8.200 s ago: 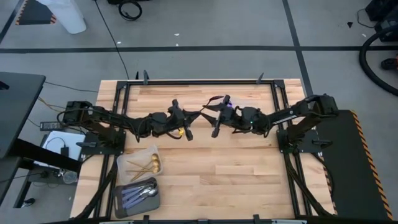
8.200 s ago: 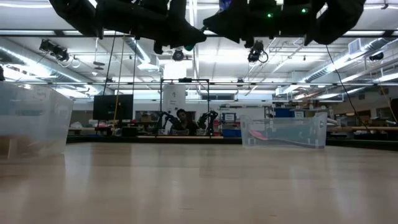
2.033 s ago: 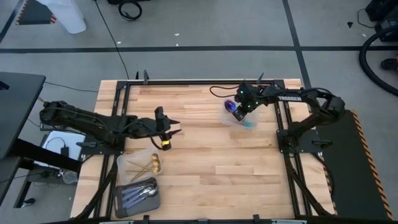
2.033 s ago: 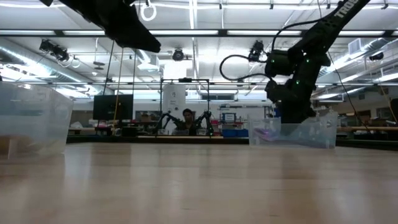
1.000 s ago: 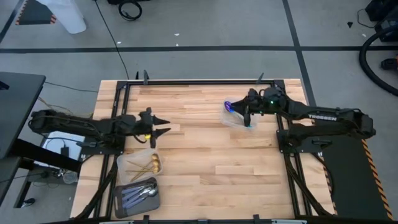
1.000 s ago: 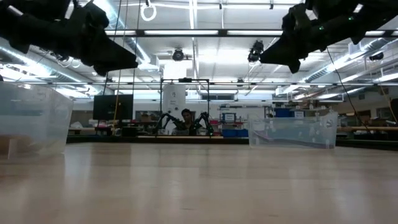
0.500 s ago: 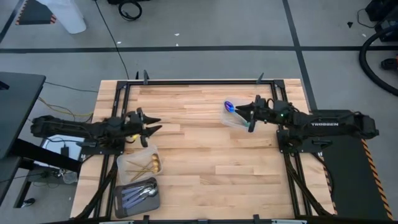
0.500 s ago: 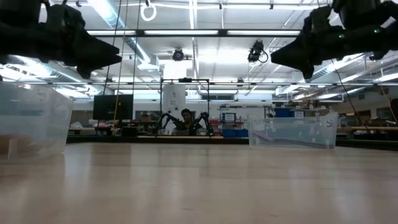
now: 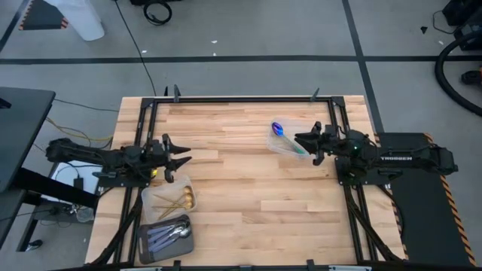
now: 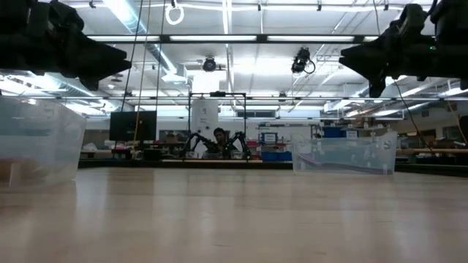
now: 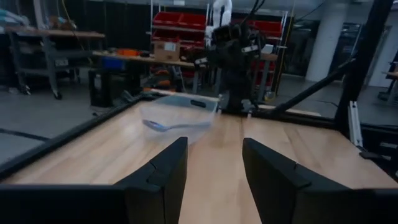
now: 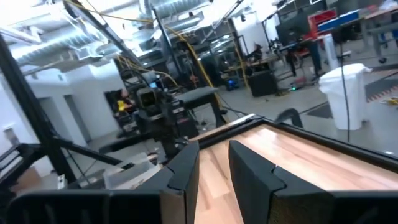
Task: Sort silverware by color (type)
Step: Return to Home Position
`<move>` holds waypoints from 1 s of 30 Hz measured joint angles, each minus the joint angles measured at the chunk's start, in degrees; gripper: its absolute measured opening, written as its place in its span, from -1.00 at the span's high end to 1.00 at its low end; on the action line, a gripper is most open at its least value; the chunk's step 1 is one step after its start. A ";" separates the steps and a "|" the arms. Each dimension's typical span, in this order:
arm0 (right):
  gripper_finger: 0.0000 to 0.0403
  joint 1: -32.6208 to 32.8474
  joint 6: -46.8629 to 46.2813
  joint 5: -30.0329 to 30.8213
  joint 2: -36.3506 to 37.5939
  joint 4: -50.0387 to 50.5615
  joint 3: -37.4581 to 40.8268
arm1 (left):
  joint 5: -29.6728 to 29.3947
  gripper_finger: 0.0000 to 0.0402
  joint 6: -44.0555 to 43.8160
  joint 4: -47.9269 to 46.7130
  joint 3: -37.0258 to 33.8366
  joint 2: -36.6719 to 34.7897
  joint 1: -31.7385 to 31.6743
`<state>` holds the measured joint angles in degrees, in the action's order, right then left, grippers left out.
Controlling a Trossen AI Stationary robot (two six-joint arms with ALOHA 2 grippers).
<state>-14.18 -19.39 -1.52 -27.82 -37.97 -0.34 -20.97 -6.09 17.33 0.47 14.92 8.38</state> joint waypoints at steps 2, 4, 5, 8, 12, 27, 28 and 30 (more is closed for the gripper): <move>0.52 0.95 -0.18 0.15 1.04 1.10 -0.05 | -1.55 0.20 1.36 0.16 0.00 -0.57 0.74; 0.52 2.00 -0.03 0.22 1.28 0.72 0.00 | -2.97 0.20 2.67 -0.17 0.00 -1.05 1.41; 0.52 2.49 0.29 0.22 1.28 0.39 0.00 | -3.27 0.20 3.54 -0.02 0.00 -1.26 1.68; 0.52 3.81 2.18 0.33 1.27 0.24 0.00 | -4.33 0.20 5.22 0.90 0.00 -1.64 2.20; 0.52 4.49 -0.30 0.18 1.26 -0.05 0.00 | -5.07 0.19 5.26 1.13 0.00 -1.43 2.02; 0.52 4.53 0.02 0.34 1.23 0.08 0.00 | -4.99 0.19 5.28 1.26 -0.04 -1.45 2.04; 0.52 4.53 0.02 0.43 1.23 0.08 0.00 | -4.99 0.19 5.29 1.26 -0.04 -1.45 2.04; 0.52 4.53 0.02 0.44 1.23 0.08 0.00 | -4.99 0.19 5.27 1.26 -0.04 -1.45 2.04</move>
<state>-9.65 -19.38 -1.08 -26.59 -37.88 -0.34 -25.96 -0.82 18.59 0.43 13.47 10.41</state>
